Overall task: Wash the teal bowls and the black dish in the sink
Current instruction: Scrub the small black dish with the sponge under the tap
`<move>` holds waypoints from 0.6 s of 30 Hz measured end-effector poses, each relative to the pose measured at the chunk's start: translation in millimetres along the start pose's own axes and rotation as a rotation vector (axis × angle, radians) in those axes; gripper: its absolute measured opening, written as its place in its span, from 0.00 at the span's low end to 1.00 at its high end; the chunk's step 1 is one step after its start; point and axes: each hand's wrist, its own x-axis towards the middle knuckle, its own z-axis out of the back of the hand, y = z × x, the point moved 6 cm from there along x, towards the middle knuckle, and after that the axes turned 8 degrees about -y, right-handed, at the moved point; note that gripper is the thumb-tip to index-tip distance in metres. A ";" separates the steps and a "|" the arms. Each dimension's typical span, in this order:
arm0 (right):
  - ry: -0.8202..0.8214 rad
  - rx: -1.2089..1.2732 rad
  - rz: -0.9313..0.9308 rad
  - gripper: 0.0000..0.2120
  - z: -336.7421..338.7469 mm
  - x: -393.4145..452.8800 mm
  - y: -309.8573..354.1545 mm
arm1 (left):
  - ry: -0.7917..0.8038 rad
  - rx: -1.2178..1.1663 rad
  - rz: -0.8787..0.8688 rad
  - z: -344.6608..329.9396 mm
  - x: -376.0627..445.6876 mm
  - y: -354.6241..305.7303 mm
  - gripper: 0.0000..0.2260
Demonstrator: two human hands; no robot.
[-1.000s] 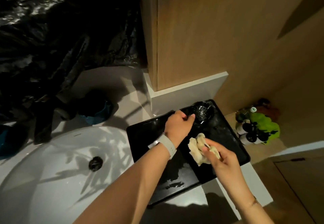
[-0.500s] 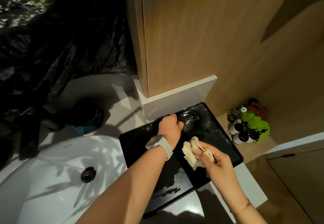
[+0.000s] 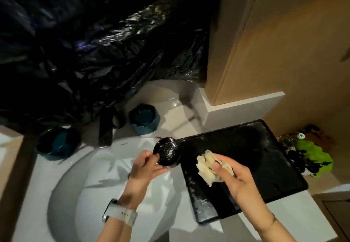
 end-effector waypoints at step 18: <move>-0.111 0.027 -0.180 0.18 -178.6 -22.3 -27.0 | 0.093 -0.342 0.270 161.4 52.4 40.8 0.16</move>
